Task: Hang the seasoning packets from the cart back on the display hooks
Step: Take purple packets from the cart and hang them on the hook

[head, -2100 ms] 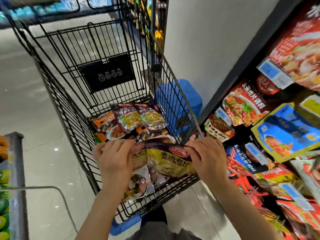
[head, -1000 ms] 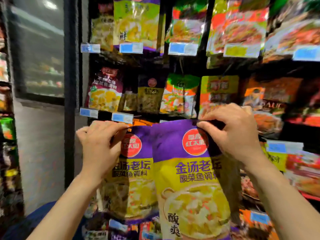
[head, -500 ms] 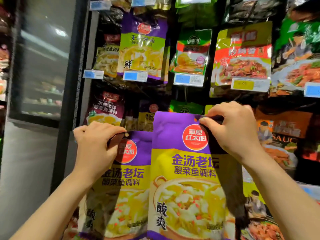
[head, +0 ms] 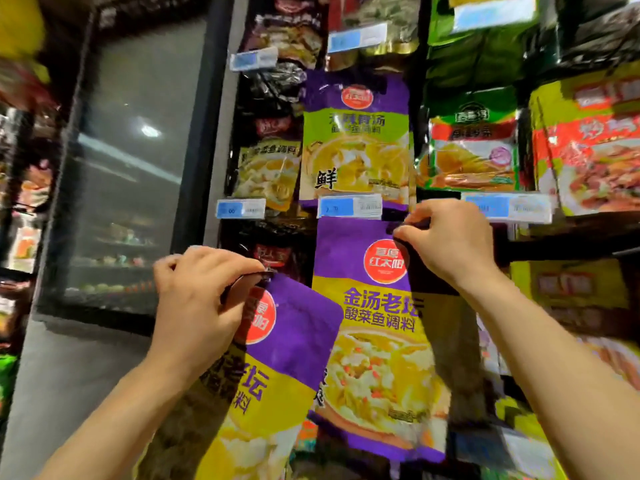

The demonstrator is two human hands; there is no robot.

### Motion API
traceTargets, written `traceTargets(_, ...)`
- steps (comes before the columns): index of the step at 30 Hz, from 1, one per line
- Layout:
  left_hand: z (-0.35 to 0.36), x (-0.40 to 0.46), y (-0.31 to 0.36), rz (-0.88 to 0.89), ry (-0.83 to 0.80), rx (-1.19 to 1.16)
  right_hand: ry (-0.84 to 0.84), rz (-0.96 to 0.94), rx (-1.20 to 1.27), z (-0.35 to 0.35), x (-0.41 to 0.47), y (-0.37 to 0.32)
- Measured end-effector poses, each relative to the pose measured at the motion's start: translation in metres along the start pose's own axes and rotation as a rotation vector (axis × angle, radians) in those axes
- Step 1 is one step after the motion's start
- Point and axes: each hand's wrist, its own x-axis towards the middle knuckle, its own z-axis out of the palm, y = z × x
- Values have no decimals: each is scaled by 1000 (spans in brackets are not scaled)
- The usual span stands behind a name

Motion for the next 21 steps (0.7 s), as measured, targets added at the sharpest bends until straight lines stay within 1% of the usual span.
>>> traceTargets(3,19,12,-17,21,-3,-31,-33,63,29,28,9,-11)
traceTargets(6,40,23,-24,17,-7,-67,-66,75,97,44,21,-22)
traceTargets(8,54,28,-23,9,-24,-107,-57,37,128,45,30,-26)
traceTargets(11,72,34,-24,-24,-2,-208,-26,-74,173,35,44,-23)
traceTargets(14,88,43,-23,-81,16,-281,-48,-131,186,31,53,-20)
traceTargets(19,102,71,-22,-182,-58,-430,-10,-209,125,45,66,-29)
traceTargets(21,102,78,-27,-222,-71,-435,5,-251,140,51,64,-31)
